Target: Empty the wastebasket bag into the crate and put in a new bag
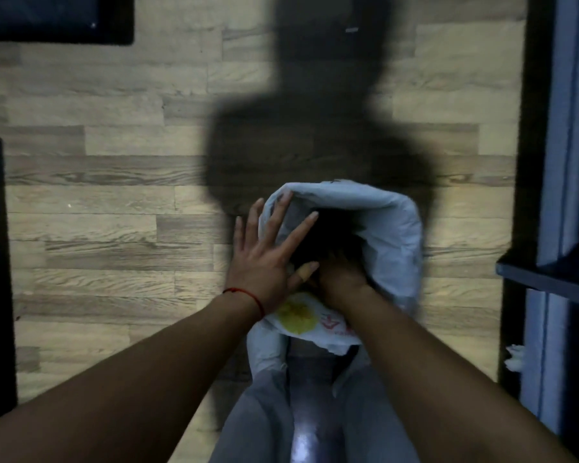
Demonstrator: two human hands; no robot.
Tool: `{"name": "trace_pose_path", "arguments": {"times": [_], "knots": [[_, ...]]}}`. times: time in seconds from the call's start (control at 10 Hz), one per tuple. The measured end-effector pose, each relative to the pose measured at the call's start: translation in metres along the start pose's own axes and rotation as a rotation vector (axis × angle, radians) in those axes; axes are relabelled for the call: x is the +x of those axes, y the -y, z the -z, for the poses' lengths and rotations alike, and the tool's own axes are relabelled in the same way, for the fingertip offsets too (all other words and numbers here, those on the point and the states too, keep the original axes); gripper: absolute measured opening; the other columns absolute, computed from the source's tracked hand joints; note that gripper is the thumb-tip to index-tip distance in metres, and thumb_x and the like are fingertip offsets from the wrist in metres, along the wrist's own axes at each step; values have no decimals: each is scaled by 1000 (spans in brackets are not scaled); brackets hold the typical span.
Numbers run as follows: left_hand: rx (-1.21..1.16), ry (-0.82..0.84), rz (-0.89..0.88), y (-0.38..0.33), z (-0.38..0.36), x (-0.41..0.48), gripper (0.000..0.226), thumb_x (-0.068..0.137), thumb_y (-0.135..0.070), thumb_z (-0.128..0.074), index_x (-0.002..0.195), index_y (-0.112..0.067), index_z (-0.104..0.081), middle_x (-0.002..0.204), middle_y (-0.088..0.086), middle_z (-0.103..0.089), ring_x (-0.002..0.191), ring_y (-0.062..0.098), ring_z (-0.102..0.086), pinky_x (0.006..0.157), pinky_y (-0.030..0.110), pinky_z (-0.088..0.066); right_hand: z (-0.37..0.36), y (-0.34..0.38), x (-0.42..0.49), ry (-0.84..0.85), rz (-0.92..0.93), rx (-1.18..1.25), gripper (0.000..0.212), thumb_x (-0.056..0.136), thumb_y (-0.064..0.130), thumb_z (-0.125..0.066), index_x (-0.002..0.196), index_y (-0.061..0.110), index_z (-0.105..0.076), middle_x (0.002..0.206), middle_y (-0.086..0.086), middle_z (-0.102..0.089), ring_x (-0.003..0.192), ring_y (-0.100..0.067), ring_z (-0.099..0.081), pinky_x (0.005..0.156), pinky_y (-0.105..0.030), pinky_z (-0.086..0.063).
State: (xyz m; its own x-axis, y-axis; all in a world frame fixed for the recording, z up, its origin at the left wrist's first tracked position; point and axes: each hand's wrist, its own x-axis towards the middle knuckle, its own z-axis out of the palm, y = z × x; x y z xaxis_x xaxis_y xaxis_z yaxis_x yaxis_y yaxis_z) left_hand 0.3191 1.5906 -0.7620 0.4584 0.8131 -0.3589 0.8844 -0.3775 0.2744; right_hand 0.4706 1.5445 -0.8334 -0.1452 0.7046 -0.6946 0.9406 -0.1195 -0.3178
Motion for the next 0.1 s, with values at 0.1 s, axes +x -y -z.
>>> {"name": "trace_pose_path", "arguments": {"times": [0.1], "knots": [[12,140,84,-20,37,-19,71,87,-67,-32,147,-50,2,160,-9,21,148,31,14,117,63,-6,31,10,-45,-8,96,-26,83,84,63,-30,153,32,4,164,-4,-4,150,-31,-3,120,-53,-4]]}}
